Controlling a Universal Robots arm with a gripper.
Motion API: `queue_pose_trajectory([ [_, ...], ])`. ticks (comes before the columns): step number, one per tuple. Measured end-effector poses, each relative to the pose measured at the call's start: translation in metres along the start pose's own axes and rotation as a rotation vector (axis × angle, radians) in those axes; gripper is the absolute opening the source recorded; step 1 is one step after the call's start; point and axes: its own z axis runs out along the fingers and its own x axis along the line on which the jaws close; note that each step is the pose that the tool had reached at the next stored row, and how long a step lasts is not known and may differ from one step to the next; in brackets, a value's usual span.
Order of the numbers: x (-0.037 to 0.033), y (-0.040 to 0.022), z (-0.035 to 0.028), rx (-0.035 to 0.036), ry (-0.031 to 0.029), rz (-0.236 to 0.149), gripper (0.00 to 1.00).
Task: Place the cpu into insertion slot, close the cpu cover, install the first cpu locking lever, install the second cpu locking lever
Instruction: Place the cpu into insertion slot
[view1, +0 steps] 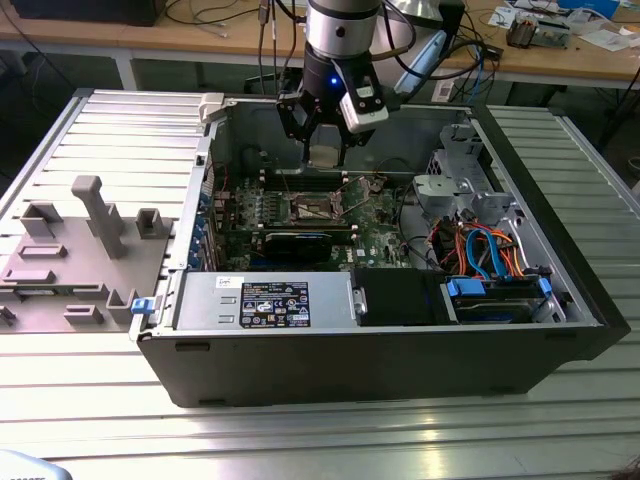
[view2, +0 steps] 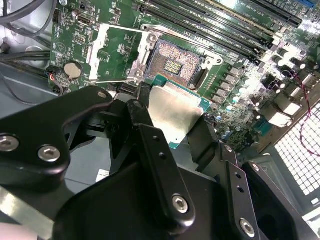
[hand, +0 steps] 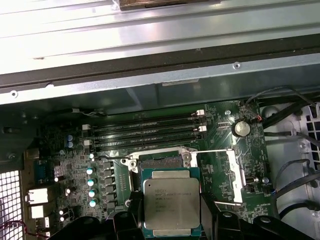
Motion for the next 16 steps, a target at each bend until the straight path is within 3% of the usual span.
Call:
queue_pose_trajectory([
  [16,0.0,-0.0001,0.0009,-0.0004,-0.0017,0.019,0.55],
])
